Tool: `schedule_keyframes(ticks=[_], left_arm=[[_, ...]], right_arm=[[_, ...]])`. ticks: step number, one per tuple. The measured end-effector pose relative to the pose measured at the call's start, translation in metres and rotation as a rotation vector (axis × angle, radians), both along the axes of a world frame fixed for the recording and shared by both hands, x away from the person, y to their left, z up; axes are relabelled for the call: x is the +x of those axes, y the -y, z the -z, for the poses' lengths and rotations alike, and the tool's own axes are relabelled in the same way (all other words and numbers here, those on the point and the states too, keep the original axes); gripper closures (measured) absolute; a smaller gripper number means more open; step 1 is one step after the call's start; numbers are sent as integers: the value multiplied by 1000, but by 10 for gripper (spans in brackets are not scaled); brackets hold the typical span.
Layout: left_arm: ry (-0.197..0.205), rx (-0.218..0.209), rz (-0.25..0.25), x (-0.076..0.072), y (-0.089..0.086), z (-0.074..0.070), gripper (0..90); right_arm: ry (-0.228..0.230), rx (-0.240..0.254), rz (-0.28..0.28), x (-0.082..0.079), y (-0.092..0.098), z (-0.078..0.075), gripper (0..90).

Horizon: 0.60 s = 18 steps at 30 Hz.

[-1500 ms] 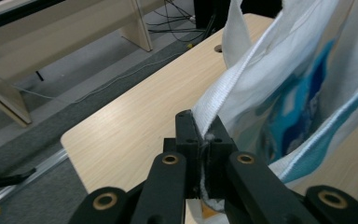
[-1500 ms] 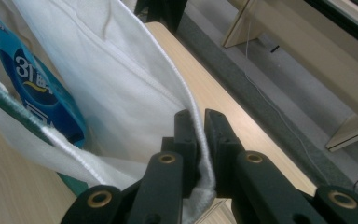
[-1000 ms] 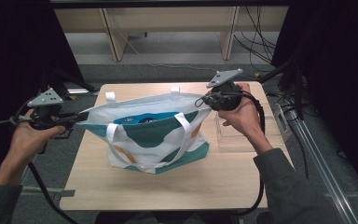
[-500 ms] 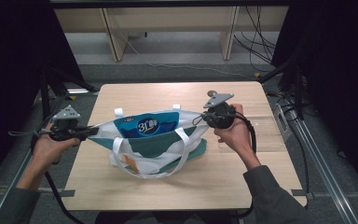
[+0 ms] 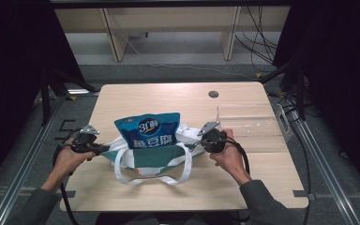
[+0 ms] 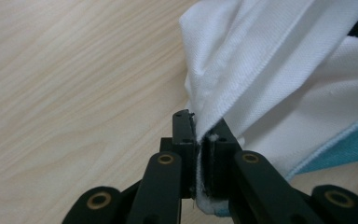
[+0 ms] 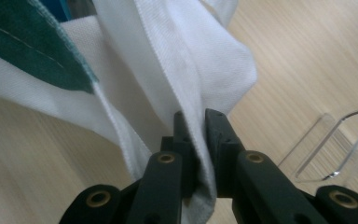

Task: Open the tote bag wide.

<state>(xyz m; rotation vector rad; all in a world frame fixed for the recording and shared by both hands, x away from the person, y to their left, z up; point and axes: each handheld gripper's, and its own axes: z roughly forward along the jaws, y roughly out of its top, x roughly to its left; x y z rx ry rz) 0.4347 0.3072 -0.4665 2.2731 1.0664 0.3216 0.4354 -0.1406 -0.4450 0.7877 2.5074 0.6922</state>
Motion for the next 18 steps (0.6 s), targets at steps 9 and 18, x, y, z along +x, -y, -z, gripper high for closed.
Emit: schedule_keyframes(ticks=[9, 18], left_arm=[[2, 112, 48, 1, 12, 18, 825], [66, 25, -55, -3, 7, -10, 460]], right_arm=[[-64, -74, -2, 0, -12, 26, 843], [57, 162, 34, -8, 6, -24, 610]])
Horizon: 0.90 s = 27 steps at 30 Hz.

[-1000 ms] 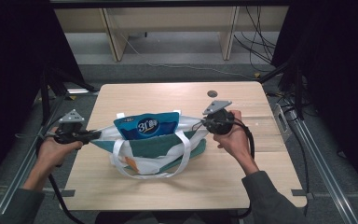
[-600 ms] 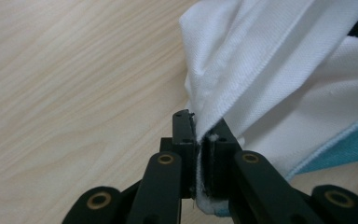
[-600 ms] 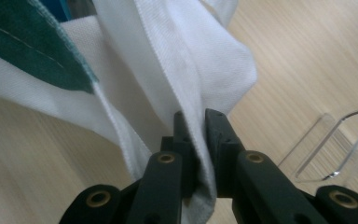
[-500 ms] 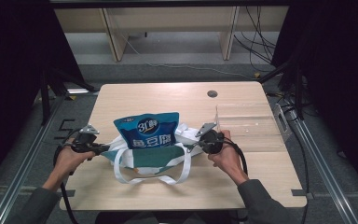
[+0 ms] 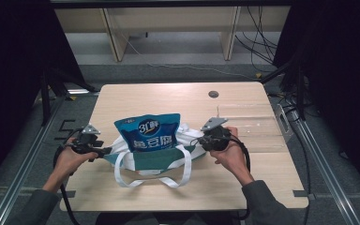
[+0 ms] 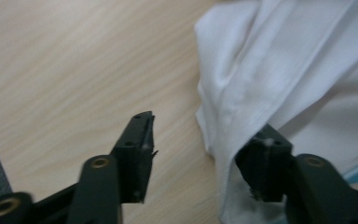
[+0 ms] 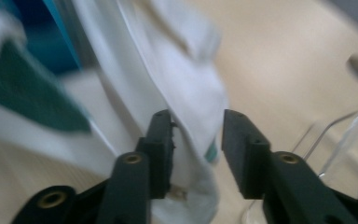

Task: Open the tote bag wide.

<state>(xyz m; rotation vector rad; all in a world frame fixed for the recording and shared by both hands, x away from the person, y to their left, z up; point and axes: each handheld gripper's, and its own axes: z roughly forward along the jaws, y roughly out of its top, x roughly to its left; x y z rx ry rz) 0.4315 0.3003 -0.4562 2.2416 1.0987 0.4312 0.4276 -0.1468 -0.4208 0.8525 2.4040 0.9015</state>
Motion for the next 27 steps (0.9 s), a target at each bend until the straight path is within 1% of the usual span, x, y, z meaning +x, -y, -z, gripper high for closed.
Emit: schedule_keyframes(ticks=[1, 2, 3, 4, 5, 6, 7, 8, 9, 10, 11, 12, 13, 14, 15, 16, 17, 18, 19, 20, 21, 22, 23, 24, 25, 26, 27], left_arm=[[6, -15, -3, -1, 2, -5, 423], [19, -14, 13, -2, 5, -14, 394], [19, -14, 13, -2, 5, -14, 383], [59, -10, 42, -4, 11, -28, 369], [59, -10, 42, -4, 11, -28, 369], [84, -4, 81, -3, 20, -35, 374], [69, 2, 88, -2, 23, -37, 374], [75, 18, 111, 4, 28, -36, 376], [60, 26, 124, 9, 31, -35, 384], [41, 13, 127, 12, 33, -32, 384], [1, -3, 137, 16, 35, -29, 395], [-11, -15, 142, 19, 36, -28, 445], [-19, -42, 153, 22, 38, -25, 504], [-22, -72, 147, 24, 41, -22, 561], [-22, -72, 147, 24, 41, -22, 640], [-28, -48, 173, 30, 45, -18, 691], [-26, -26, 182, 33, 45, -16, 730], [-37, -34, 175, 35, 46, -15, 757], [-37, -34, 175, 35, 46, -15, 773], [-50, -66, 150, 42, 44, -11, 782], [-51, -60, 140, 44, 43, -10, 791], [-51, -60, 140, 44, 43, -10, 799], [-66, -79, 123, 50, 41, -8, 807], [-74, -91, 99, 52, 41, -5, 813], [-83, -94, 97, 55, 40, -2, 818], [-95, -95, 82, 57, 40, 1, 820], [-101, -86, 70, 59, 41, 4, 821]], right_arm=[[23, 43, -17, -4, 1, -11, 584], [40, 76, -36, -7, 0, -18, 566], [63, 116, -69, -12, -1, -29, 558], [54, 139, -103, -17, -5, -36, 545], [40, 149, -139, -22, -9, -41, 534], [37, 168, -179, -26, -14, -44, 519], [30, 178, -206, -30, -21, -44, 503], [11, 170, -233, -33, -25, -43, 493], [0, 156, -269, -34, -34, -39, 485], [-12, 140, -273, -35, -40, -35, 474], [-20, 126, -298, -33, -44, -31, 468], [-38, 121, -296, -33, -50, -25, 463], [-56, 114, -292, -33, -53, -22, 463], [-68, 100, -305, -31, -58, -16, 467], [-68, 100, -305, -31, -58, -16, 467], [-87, 60, -325, -28, -64, -8, 557], [-83, 29, -357, -26, -66, -4, 644], [-108, 5, -369, -27, -67, 0, 691], [-118, -20, -392, -27, -68, 3, 738], [-134, -60, -408, -30, -68, 7, 778], [-137, -86, -439, -31, -69, 11, 800], [-137, -86, -439, -31, -69, 11, 800], [-168, -117, -468, -37, -71, 17, 812], [-192, -122, -461, -41, -72, 20, 814], [-208, -135, -472, -43, -72, 25, 815], [-228, -142, -476, -45, -73, 31, 816], [-247, -159, -468, -46, -75, 38, 817]])
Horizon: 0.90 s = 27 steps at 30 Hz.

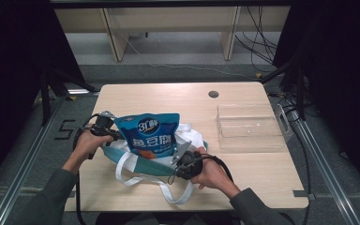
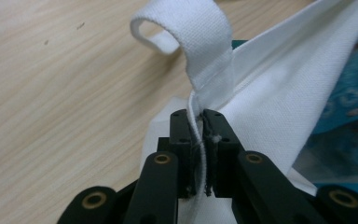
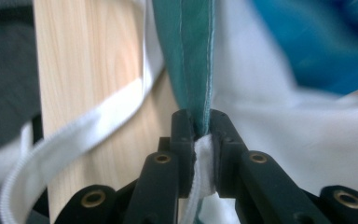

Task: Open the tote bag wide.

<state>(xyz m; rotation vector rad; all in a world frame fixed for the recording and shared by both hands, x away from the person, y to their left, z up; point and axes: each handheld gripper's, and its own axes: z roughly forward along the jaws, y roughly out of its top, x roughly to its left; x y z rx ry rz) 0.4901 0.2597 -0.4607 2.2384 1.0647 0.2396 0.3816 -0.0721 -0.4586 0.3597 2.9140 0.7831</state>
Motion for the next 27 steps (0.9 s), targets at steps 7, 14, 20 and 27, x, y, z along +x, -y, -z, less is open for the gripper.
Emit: schedule_keyframes(ticks=[7, 14, 20, 27], left_arm=[[10, 74, -36, 7, 14, 22, 829], [70, -37, -73, -13, 2, -14, 465], [176, -128, -52, -55, -14, -60, 433], [140, -132, 77, -93, -6, -46, 415]], right_arm=[[-21, -63, -19, 1, -9, 25, 819], [-35, 22, 60, 0, -3, 8, 571], [89, 245, 166, 6, 31, -44, 542], [179, 208, 312, 33, 49, -46, 555]])
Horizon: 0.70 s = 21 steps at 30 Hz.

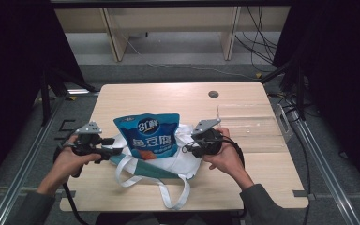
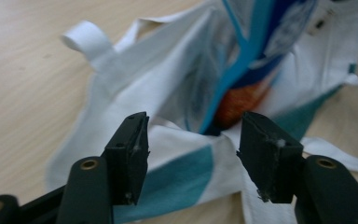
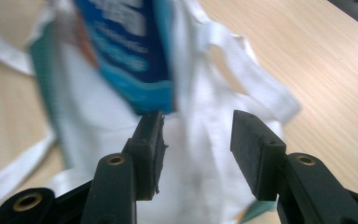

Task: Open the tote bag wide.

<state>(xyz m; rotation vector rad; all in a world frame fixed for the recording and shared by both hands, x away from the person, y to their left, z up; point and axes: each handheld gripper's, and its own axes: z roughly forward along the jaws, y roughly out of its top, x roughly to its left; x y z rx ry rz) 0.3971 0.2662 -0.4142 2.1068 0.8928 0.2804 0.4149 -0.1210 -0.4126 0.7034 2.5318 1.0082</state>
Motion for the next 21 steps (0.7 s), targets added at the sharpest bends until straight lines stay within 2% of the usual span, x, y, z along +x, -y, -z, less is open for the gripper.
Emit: schedule_keyframes(ticks=[1, 3, 4, 5, 6, 7, 8, 9, 10, 12, 13, 14, 15, 16, 18, 19, 20, 21], left_arm=[[-8, 15, 48, -3, 8, 11, 401], [-23, 32, 95, -2, 16, 20, 382], [-35, 46, 108, -2, 20, 25, 381], [-39, 82, 119, 0, 23, 29, 380], [-47, 95, 117, 0, 24, 32, 386], [-73, 82, 127, 0, 26, 35, 423], [-85, 91, 144, 0, 26, 38, 498], [-86, 82, 167, -2, 29, 43, 591], [-102, 104, 182, -4, 32, 48, 658], [-117, 170, 203, -6, 35, 55, 713], [-113, 197, 212, -6, 35, 59, 749], [-126, 211, 209, -7, 35, 63, 790], [-128, 260, 231, -5, 33, 64, 797], [-136, 228, 204, -8, 36, 69, 801], [-148, 246, 195, -11, 37, 75, 814], [-151, 236, 184, -12, 38, 75, 815], [-152, 274, 210, -10, 36, 73, 816], [-157, 231, 181, -11, 38, 75, 816]], right_arm=[[-7, -10, -6, 5, -1, 2, 558], [-14, -4, -22, 12, -7, 6, 593], [-23, -6, -36, 15, -11, 7, 606], [-21, -6, -48, 19, -15, 10, 627], [-40, -8, -65, 24, -19, 13, 670], [-38, -9, -71, 27, -21, 16, 731], [-42, -19, -59, 29, -24, 18, 821], [-10, -38, -43, 33, -25, 20, 863], [7, -35, -24, 37, -25, 19, 879], [22, -8, 22, 45, -23, 18, 884], [16, 15, 70, 49, -22, 18, 884], [19, 9, 103, 55, -22, 23, 885], [16, -7, 119, 60, -22, 29, 884], [-16, -27, 135, 63, -23, 35, 884], [-56, -37, 171, 67, -26, 48, 883], [-70, -45, 182, 70, -26, 54, 883], [-88, -57, 184, 73, -26, 58, 884], [-88, -58, 193, 76, -28, 65, 884]])
